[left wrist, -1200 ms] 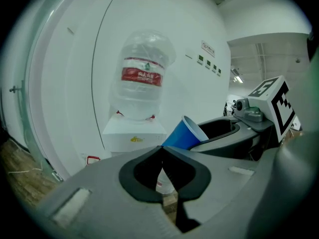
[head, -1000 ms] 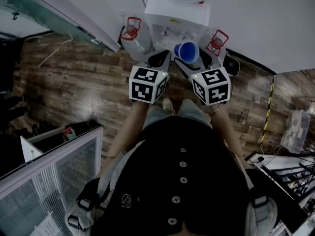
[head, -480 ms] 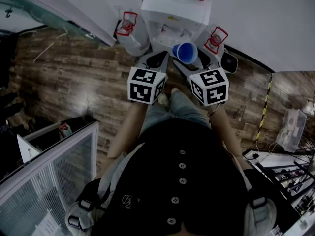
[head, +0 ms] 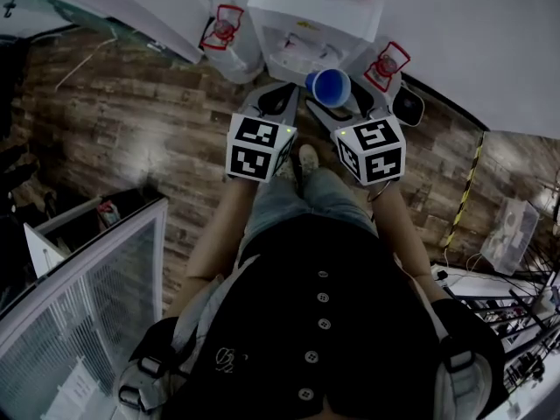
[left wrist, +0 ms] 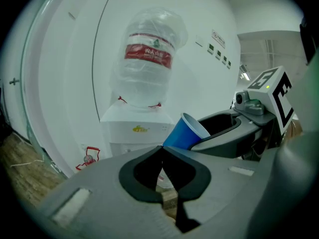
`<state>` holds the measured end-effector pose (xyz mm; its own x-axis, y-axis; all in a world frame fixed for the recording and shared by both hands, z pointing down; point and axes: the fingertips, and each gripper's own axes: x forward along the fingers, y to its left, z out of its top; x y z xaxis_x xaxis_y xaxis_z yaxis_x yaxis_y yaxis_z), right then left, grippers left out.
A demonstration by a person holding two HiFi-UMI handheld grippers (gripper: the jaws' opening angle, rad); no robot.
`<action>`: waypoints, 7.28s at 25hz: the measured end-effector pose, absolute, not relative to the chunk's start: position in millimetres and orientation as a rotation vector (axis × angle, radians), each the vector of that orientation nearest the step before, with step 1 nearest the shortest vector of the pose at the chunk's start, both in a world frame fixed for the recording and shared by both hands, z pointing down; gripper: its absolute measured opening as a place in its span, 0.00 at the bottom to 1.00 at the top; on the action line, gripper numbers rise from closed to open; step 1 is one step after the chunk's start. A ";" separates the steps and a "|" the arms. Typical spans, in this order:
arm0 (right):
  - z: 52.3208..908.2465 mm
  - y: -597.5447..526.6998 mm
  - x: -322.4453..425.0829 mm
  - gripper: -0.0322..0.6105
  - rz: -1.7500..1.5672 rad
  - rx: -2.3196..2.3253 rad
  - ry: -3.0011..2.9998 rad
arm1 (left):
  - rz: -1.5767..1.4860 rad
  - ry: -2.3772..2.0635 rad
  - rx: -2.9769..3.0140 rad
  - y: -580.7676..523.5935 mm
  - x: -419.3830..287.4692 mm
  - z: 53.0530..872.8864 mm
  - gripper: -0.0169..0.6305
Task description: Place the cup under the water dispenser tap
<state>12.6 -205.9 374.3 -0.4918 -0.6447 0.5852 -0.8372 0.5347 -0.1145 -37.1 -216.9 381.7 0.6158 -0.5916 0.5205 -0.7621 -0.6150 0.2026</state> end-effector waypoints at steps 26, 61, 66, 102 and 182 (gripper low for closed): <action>477.5 -242.1 17.1 0.61 0.595 1.143 -2.259 | 0.526 -1.034 2.375 -248.8 -35.4 486.1 0.03; 649.3 -249.3 17.3 0.61 0.662 1.083 -2.173 | 0.481 -1.125 2.243 -257.1 -31.2 637.1 0.03; 671.7 -252.5 24.1 0.61 0.670 1.109 -2.141 | 0.469 -1.117 2.267 -264.8 -22.8 649.4 0.03; 728.1 -338.0 40.9 0.60 0.634 1.268 -2.084 | 0.487 -1.095 2.222 -300.5 -7.5 694.8 0.03; 481.6 -263.3 45.5 0.33 0.663 1.450 -2.347 | 0.315 -1.051 2.421 -267.9 9.7 454.9 0.03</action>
